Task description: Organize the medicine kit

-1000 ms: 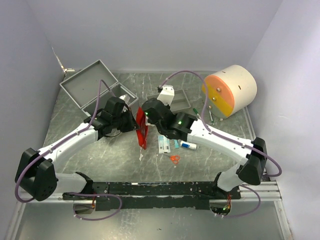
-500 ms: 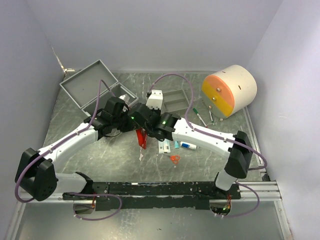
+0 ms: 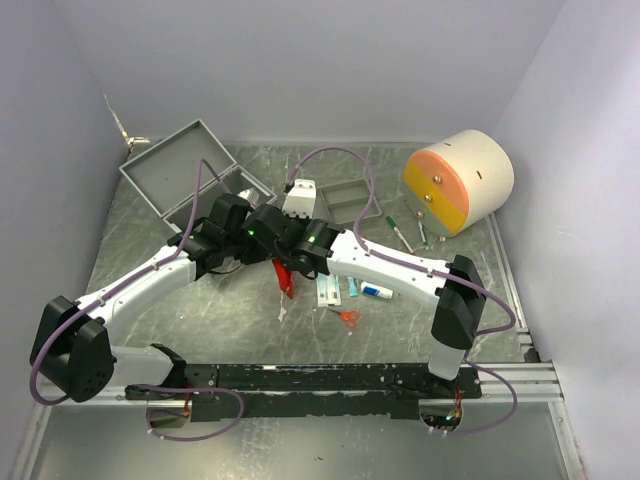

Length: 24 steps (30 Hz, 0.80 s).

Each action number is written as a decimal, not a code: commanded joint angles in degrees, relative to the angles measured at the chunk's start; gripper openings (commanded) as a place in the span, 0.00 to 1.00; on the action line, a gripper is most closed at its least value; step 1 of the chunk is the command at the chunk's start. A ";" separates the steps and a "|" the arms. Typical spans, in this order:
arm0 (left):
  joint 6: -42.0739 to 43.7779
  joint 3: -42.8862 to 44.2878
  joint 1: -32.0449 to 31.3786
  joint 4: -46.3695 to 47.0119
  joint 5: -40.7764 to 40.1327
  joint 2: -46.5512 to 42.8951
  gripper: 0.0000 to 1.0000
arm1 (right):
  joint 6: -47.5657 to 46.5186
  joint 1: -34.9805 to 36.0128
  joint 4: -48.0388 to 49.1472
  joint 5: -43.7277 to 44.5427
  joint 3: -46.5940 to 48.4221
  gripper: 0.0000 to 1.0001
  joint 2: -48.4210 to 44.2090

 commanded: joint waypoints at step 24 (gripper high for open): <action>1.12 0.50 -0.45 1.57 -0.11 0.95 0.07 | 7.14 0.30 -6.42 3.69 1.51 0.00 -1.53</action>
